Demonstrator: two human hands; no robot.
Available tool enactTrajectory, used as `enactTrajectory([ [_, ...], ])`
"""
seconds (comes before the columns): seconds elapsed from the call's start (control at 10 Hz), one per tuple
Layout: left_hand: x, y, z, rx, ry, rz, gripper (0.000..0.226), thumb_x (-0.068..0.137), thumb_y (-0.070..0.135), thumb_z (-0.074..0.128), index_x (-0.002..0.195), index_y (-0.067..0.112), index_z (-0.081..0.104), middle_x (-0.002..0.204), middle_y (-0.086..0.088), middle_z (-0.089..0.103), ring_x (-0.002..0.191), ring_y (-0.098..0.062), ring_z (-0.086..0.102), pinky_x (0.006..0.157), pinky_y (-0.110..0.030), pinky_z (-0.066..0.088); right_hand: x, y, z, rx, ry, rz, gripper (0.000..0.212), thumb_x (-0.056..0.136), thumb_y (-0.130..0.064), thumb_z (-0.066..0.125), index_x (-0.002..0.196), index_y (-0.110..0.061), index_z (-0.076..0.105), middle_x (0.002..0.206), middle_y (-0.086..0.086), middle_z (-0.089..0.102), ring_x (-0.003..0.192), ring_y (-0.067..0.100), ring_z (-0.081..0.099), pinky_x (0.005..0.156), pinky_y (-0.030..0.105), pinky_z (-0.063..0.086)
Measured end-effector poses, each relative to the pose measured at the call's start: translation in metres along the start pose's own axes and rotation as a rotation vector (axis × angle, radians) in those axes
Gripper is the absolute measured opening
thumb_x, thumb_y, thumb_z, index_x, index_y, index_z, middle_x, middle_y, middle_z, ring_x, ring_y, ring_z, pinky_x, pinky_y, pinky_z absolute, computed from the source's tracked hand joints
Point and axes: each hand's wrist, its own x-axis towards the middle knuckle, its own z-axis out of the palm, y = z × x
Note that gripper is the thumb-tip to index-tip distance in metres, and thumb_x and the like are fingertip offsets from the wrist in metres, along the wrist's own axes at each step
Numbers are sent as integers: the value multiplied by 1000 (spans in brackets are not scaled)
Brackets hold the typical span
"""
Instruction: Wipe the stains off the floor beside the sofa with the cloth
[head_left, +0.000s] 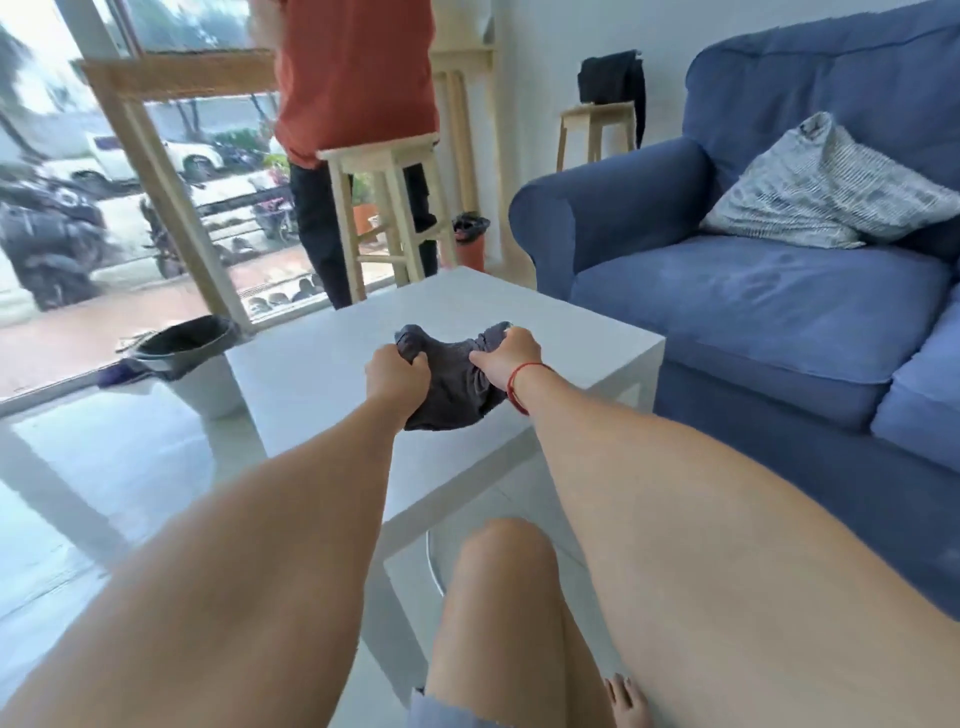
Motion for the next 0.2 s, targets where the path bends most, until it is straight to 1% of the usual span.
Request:
enactTrajectory([
  [0.1,2,-21,-9,81,-69,-177,43,92,31,49,122,1,50,118,-19,57,105,-38,57,80,-39,51,-5,3,19,-50,-91,64,39,90,-26,62,122,-5,56,130,14,59,119,34,55,97,33,44],
  [0.2,6,-32,-10,336,-87,-262,59,90,46,46,131,3,42,128,-16,50,117,-34,48,97,-41,43,-3,0,14,-154,-39,59,45,90,-31,56,127,-6,50,133,14,55,121,35,51,105,42,42],
])
